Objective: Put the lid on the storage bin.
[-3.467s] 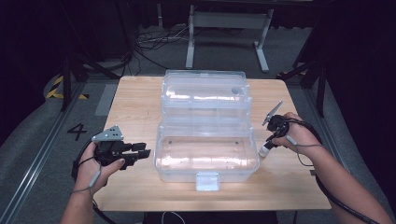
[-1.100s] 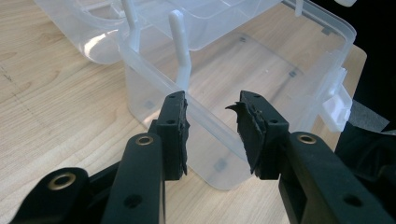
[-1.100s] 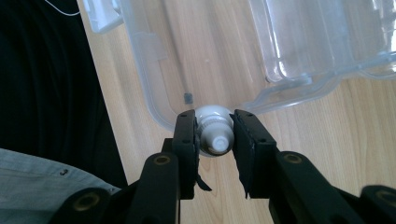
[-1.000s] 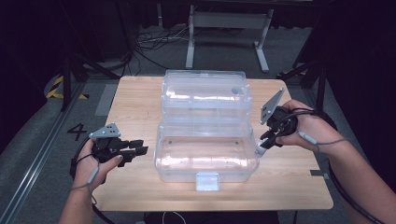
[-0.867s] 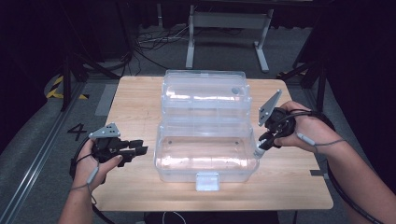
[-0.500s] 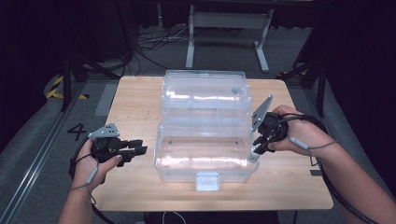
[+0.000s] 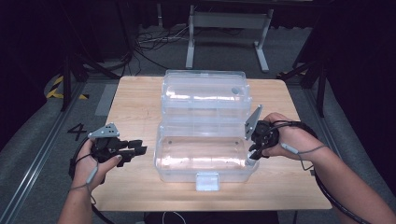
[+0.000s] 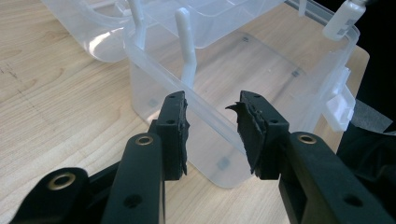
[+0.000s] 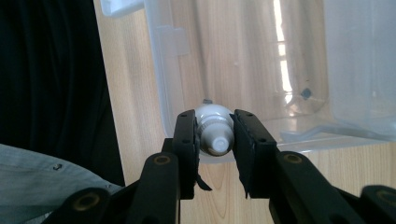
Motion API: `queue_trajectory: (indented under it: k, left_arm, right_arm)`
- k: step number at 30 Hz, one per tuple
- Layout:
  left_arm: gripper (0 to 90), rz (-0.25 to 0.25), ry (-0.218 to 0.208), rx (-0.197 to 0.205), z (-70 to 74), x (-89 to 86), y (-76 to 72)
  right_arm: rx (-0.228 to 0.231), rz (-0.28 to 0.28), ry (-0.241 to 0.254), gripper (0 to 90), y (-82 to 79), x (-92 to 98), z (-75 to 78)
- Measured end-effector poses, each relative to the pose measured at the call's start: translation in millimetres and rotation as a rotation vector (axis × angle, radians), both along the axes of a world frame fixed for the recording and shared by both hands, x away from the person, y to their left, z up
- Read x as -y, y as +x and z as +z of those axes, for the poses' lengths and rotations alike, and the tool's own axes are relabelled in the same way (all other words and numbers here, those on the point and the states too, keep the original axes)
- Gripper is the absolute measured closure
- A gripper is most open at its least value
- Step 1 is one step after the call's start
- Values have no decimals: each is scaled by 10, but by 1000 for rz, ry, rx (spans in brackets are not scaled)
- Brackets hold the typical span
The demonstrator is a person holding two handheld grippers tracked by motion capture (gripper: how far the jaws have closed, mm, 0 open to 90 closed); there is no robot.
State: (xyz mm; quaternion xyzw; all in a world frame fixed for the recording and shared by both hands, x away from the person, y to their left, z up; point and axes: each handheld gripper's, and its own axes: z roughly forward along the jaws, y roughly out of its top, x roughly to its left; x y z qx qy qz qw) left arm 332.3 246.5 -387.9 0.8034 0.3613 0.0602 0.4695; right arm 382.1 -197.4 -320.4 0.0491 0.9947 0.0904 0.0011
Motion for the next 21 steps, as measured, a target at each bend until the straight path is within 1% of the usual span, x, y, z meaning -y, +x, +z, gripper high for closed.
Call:
queue_trajectory:
  k: [3, 7, 10, 11, 15, 18, 21]
  left_arm:
    - [629, 1, -2, 1, -2, -1, 1]
    - [630, 0, -1, -1, -2, 0, -1]
    - [630, 2, -4, 1, -2, -6, 0]
    - [630, 4, -5, 0, -3, -9, 0]
    - [631, 3, -6, -3, -8, -10, 0]
    - [630, 4, -5, -3, -9, -13, 2]
    - [631, 3, -5, -3, -9, -14, 2]
  right_arm:
    - [6, 17, -1, 717, -14, -26, -46]
    - [12, 44, -29, 717, -1, -61, -122]
    - [6, 44, -42, 717, 6, -83, -173]
    - [3, 42, -33, 717, 8, -86, -193]
    - [3, 46, -60, 717, 35, -100, -258]
    - [-4, 50, -61, 717, 52, -111, -329]
    - [-11, 48, -69, 718, 56, -117, -361]
